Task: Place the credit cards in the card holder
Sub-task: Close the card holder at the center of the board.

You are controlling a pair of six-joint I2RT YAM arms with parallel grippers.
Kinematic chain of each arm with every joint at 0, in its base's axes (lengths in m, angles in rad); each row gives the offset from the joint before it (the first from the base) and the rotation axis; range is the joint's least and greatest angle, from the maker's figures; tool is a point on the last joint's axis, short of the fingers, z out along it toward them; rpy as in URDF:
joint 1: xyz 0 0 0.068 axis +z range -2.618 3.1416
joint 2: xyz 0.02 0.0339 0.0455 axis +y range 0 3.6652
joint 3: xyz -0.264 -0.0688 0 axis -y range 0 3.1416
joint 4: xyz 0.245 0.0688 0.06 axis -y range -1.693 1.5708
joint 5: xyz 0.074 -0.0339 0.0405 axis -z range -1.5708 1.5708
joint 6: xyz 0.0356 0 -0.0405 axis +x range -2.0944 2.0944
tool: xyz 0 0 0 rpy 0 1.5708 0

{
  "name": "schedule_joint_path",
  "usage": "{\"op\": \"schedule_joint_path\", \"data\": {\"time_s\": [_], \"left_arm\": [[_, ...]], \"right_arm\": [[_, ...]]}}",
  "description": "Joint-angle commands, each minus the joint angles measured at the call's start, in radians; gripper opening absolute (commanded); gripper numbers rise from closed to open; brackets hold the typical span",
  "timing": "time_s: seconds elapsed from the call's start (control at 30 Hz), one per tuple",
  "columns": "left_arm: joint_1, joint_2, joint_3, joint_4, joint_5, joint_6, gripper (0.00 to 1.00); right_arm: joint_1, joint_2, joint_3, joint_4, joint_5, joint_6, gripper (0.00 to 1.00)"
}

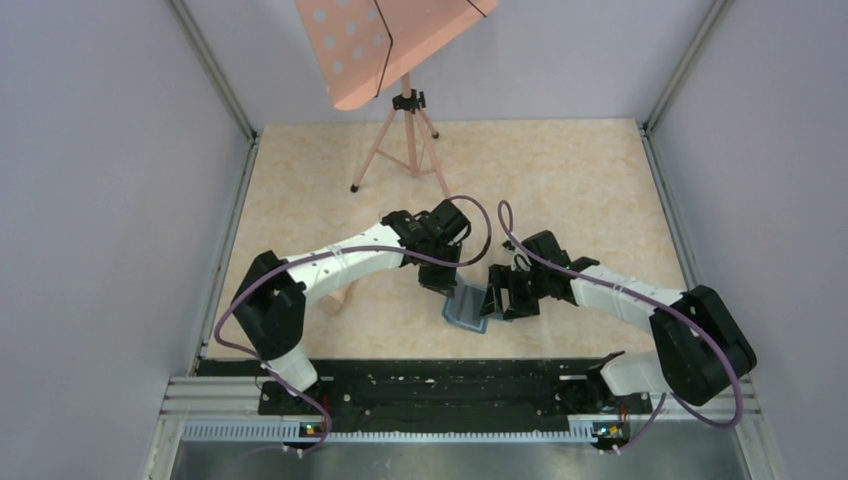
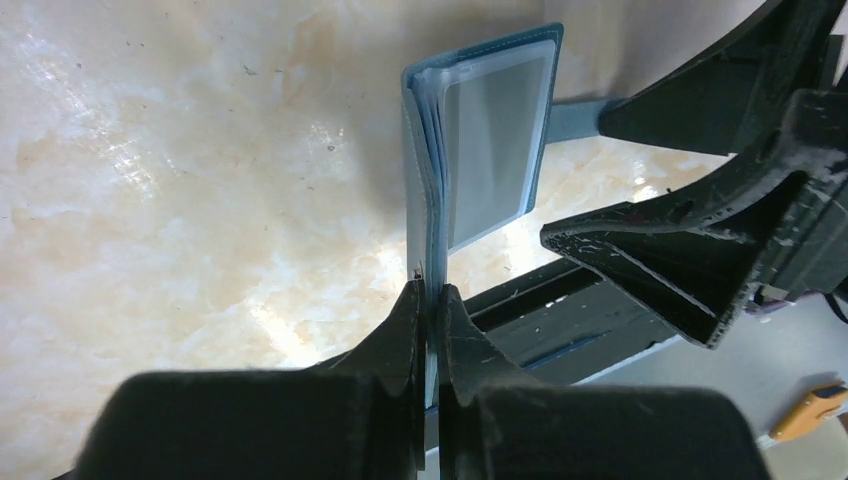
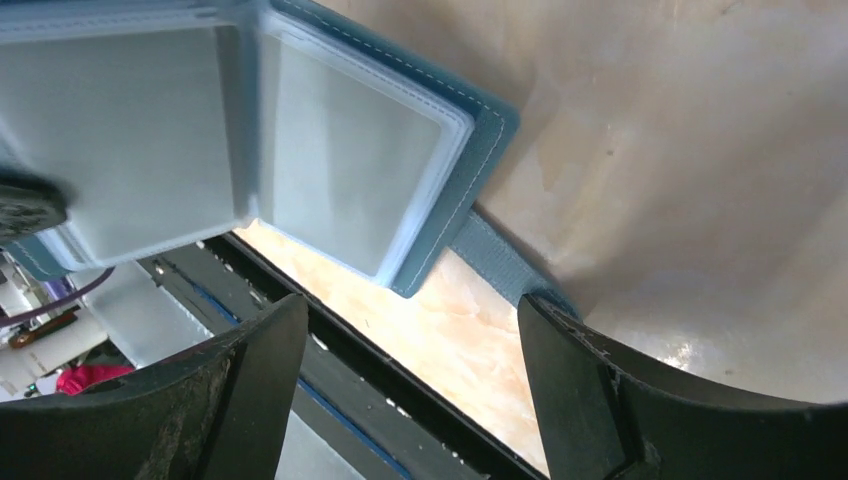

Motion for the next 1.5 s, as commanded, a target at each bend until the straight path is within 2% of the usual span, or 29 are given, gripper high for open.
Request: {"op": "schedule_joint_path", "data": {"time_s": [0.0, 0.1, 0.23, 0.47, 0.63, 0.83, 0.93, 1.0, 1.07, 1.13, 1.23, 1.47], "left_arm": [[-0.027, 0.054, 0.066, -0.044, -0.012, 0.03, 0.02], [-0.035, 0.072, 0.049, 0.062, 0.088, 0.014, 0.16], [-0.039, 0.07, -0.01, 0.237, 0.229, -0.035, 0.28], [-0.036, 0.074, -0.145, 0.496, 0.347, -0.12, 0.51], [-0.013, 0.074, -0.253, 0.669, 0.407, -0.188, 0.53], [0.035, 0.01, -0.378, 0.847, 0.446, -0.221, 0.54], [0.062, -0.026, -0.412, 0.854, 0.436, -0.217, 0.52], [0.075, -0.036, -0.408, 0.791, 0.406, -0.189, 0.41], [0.076, -0.024, -0.369, 0.677, 0.359, -0.136, 0.26], [0.075, 0.008, -0.328, 0.602, 0.343, -0.095, 0.12], [0.071, 0.06, -0.301, 0.588, 0.361, -0.079, 0.01], [0.031, 0.175, -0.19, 0.454, 0.289, -0.011, 0.0]], "right_arm": [[-0.007, 0.034, -0.028, 0.082, -0.033, -0.005, 0.77], [-0.006, 0.04, -0.034, 0.088, -0.038, -0.001, 0.77], [-0.007, -0.003, -0.027, 0.075, -0.02, 0.015, 0.77], [-0.033, -0.083, -0.023, 0.039, -0.022, 0.033, 0.77], [-0.085, -0.168, -0.029, 0.008, -0.047, 0.033, 0.77], [-0.154, -0.185, -0.004, -0.043, -0.063, -0.002, 0.77], [-0.187, -0.167, 0.011, -0.042, -0.08, -0.012, 0.76], [-0.199, -0.135, 0.021, -0.042, -0.085, -0.027, 0.75], [-0.207, -0.095, 0.03, -0.042, -0.089, -0.039, 0.74], [-0.214, -0.059, 0.032, -0.026, -0.106, -0.043, 0.69], [-0.216, -0.015, 0.029, 0.028, -0.153, -0.025, 0.61], [-0.216, 0.047, 0.038, 0.121, -0.258, -0.001, 0.46]]}}
